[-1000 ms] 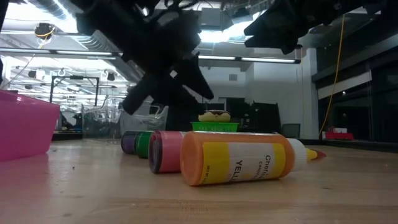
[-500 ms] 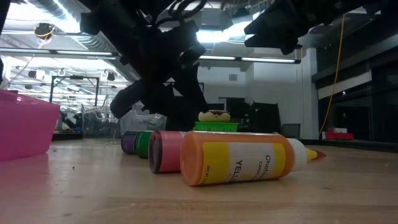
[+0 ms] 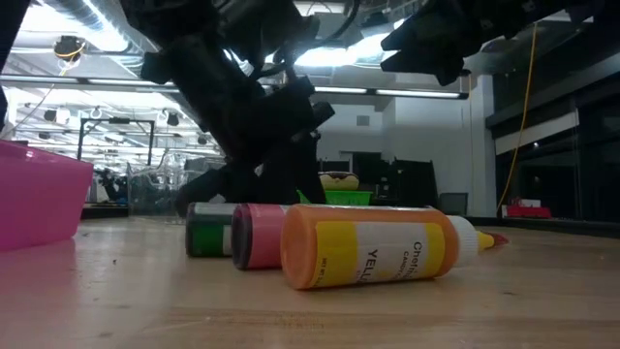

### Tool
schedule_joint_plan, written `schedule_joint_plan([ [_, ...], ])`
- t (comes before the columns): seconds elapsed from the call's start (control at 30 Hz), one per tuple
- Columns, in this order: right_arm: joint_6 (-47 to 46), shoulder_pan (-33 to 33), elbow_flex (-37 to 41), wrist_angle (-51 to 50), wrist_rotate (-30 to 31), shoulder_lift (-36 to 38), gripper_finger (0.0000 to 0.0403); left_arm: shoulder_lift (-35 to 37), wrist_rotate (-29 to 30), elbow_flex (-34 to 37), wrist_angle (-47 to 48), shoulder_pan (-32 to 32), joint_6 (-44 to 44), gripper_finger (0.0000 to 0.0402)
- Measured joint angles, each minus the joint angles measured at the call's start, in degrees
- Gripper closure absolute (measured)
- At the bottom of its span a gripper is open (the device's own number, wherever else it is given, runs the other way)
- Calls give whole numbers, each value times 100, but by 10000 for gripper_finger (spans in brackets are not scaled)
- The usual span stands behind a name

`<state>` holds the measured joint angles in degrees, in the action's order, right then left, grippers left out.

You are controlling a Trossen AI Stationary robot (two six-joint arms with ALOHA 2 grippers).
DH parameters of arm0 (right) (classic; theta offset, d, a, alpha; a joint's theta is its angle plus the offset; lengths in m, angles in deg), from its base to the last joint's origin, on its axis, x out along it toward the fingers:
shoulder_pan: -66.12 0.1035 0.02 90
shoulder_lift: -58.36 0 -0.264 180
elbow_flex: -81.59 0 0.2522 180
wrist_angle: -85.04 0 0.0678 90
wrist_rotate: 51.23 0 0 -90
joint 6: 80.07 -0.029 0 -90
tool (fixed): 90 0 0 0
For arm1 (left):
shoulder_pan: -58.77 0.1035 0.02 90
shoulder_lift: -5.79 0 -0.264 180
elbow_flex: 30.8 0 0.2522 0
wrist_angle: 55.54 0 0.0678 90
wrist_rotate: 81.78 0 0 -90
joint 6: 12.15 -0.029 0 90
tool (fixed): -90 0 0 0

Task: Pick & Place Food Item
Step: Put the red popcorn bag into the pink bin

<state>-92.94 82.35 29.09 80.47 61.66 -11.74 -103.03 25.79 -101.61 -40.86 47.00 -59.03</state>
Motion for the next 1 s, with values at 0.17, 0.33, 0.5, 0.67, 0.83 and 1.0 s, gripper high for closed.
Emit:
schedule_joint_plan([
  [0.17, 3, 0, 0, -2, 0, 0, 176, -31, -103, -112, 38, -94, -122, 219],
  [0.33, 4, 0, 0, -1, 2, 0, 176, -119, -87, -125, -43, -108, -271, 219],
  [0.5, 5, 0, 0, 18, 0, 0, 176, -245, 17, -123, -300, -4, -346, 219],
  [0.67, 5, 0, 0, 22, 2, 0, 176, -339, -54, -123, -505, 79, -404, 220],
  [0.83, 5, 0, 2, 59, 0, -2, 176, -426, -231, -132, -656, 109, -388, 221],
  [1.0, 5, 0, 2, 107, 0, -2, 176, -439, -333, -122, -728, 109, -312, 241],
])
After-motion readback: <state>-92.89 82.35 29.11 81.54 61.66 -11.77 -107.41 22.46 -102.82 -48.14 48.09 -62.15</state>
